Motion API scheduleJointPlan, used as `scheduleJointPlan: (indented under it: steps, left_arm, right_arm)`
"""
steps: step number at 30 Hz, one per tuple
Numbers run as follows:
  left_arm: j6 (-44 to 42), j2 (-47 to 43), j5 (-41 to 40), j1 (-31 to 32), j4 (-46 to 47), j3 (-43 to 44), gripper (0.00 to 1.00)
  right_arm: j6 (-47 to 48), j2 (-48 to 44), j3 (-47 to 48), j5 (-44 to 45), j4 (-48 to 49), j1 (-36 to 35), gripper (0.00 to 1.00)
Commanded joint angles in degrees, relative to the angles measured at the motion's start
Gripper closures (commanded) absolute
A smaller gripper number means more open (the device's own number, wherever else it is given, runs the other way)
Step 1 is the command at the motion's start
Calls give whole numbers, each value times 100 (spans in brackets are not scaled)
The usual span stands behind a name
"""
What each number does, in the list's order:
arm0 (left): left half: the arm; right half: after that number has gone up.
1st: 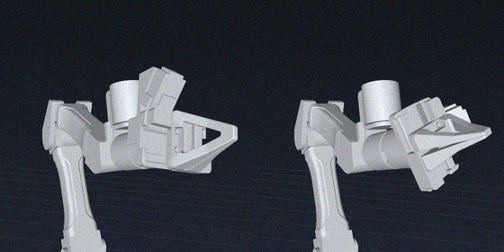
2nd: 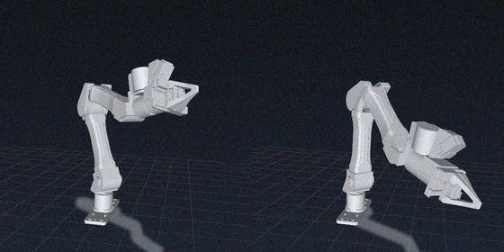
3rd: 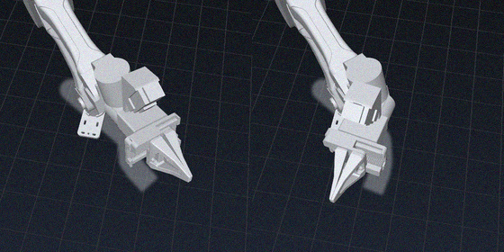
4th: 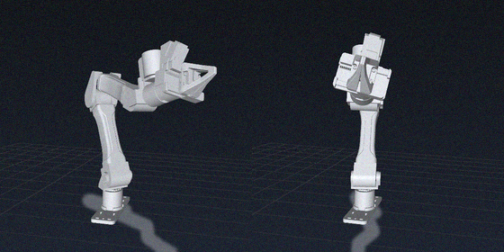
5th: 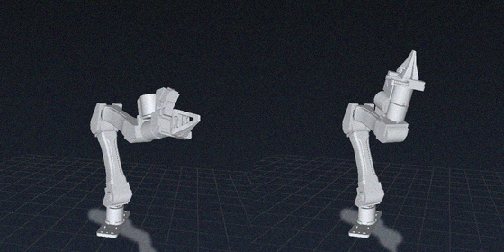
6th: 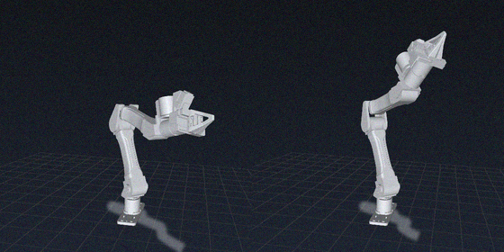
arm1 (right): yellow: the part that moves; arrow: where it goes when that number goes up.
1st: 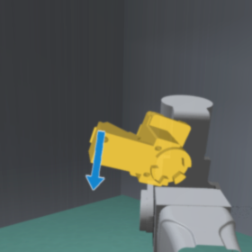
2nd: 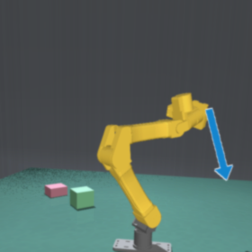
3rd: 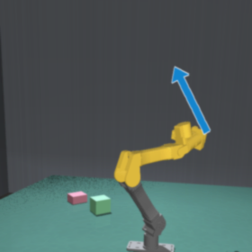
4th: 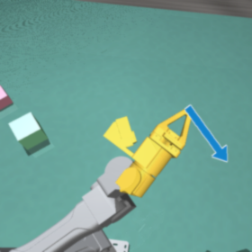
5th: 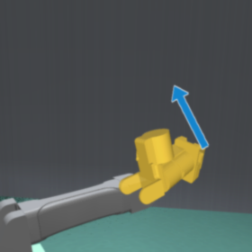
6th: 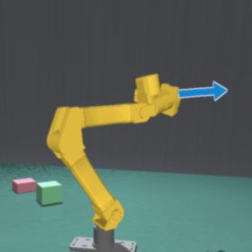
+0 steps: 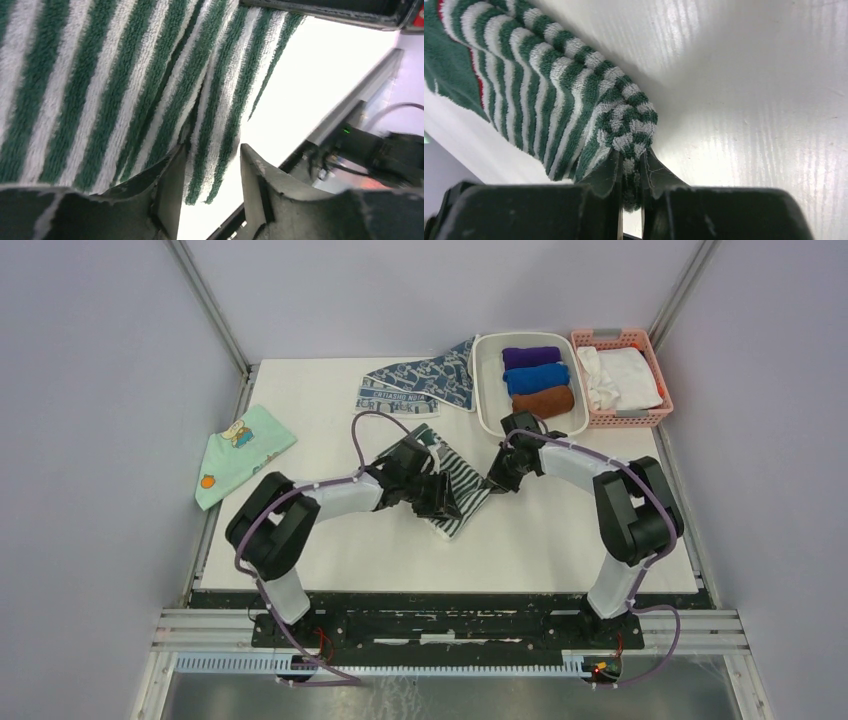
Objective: Roll the towels
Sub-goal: Roll the towel at the center of the board.
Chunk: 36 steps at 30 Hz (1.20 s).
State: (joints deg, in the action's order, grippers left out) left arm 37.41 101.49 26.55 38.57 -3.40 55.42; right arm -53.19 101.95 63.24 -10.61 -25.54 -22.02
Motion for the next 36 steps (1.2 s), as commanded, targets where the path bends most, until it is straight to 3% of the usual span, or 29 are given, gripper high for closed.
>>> scheduleJointPlan:
  steps: [1,7,14,27,36]
  left_arm:
    - [-831,-606,-1916,590,-1049,366,48]
    - [-1706,-910,-4975,2074,-1093,661,42]
    - [-2715,-307,-6758,3251,-738,996,42]
    - [-3783,984,-7890,3544,-188,1192,40]
    - [-3746,1504,-7733,3474,-231,1202,39]
  right_arm:
    - [74,158,330,267,-652,26,94]
    - [-17,359,489,195,-885,29,94]
    - [-78,548,607,25,-1009,31,94]
    - [-21,633,733,-133,-1118,33,94]
    - [9,622,723,-236,-1093,35,94]
